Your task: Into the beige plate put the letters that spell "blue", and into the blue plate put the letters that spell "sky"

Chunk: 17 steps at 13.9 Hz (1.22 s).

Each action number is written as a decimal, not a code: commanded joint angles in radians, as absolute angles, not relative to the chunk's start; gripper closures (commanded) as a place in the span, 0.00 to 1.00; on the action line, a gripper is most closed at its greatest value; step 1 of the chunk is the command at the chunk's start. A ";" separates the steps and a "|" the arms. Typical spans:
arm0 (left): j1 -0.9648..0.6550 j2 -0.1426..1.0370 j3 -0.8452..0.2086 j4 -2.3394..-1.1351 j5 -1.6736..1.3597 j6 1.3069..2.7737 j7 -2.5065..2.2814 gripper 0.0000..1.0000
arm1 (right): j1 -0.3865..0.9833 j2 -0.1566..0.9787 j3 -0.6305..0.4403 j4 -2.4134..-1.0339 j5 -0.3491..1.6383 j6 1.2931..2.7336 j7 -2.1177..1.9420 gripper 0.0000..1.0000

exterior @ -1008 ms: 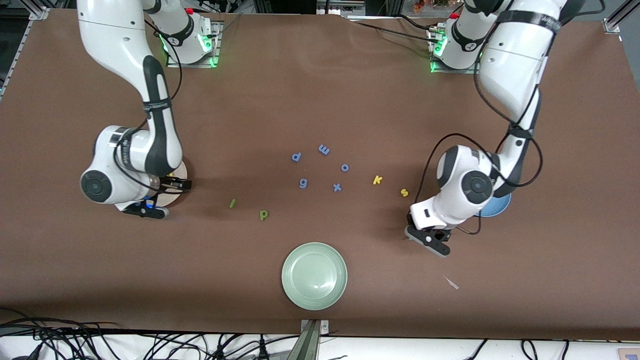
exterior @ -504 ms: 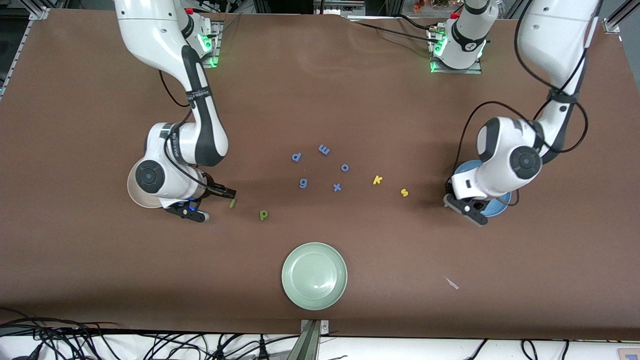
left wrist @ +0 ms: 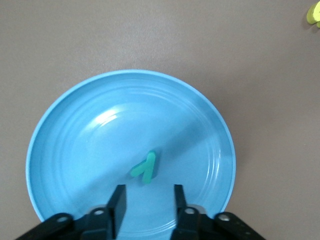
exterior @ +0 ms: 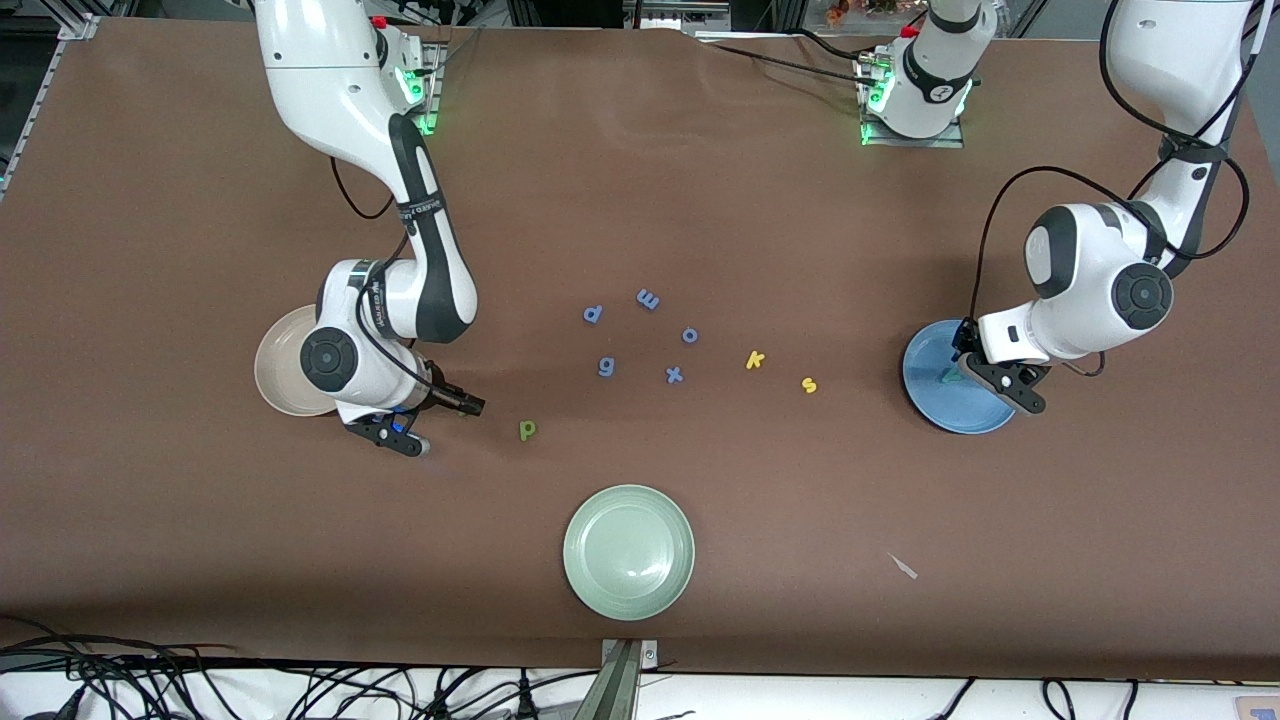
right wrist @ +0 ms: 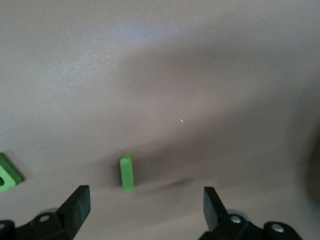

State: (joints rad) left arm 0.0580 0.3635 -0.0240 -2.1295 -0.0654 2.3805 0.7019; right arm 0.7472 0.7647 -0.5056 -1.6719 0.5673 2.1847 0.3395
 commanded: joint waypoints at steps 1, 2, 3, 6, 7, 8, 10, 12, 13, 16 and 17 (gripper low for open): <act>0.048 0.354 -0.031 -2.126 -0.080 2.385 0.715 0.21 | 0.727 0.799 -0.489 -1.625 0.587 2.187 0.341 0.10; 0.043 0.354 -0.032 -2.112 -0.081 2.384 0.710 0.22 | 0.726 0.810 -0.488 -1.623 0.588 2.200 0.342 0.11; 0.017 0.354 -0.035 -2.100 -0.090 2.385 0.703 0.23 | 0.727 0.814 -0.482 -1.621 0.598 2.218 0.339 0.16; -0.131 0.405 -0.040 -2.034 -0.097 2.410 0.527 0.25 | 0.726 0.815 -0.476 -1.621 0.611 2.221 0.328 0.83; -0.185 0.426 -0.044 -2.019 -0.113 2.445 0.475 0.25 | 0.726 0.815 -0.472 -1.629 0.630 2.223 0.330 0.94; -0.233 0.454 -0.044 -2.002 -0.141 2.460 0.416 0.25 | 0.727 0.815 -0.463 -1.631 0.665 2.218 0.328 1.00; -0.310 0.497 -0.043 -1.976 -0.190 2.470 0.295 0.25 | 0.726 0.815 -0.462 -1.629 0.667 2.212 0.324 1.00; -0.339 0.520 -0.044 -1.974 -0.183 2.505 0.238 0.25 | 0.724 0.810 -0.465 -1.628 0.664 2.207 0.292 1.00; -0.341 0.532 -0.044 -1.974 -0.180 2.517 0.238 0.26 | 0.723 0.805 -0.471 -1.623 0.663 2.177 0.275 1.00; -0.342 0.549 -0.043 -1.967 -0.175 2.517 0.242 0.30 | 0.716 0.776 -0.558 -1.617 0.646 2.028 0.184 1.00; -0.342 0.555 -0.043 -1.950 -0.173 2.517 0.248 0.30 | 0.716 0.766 -0.599 -1.618 0.646 1.970 0.126 1.00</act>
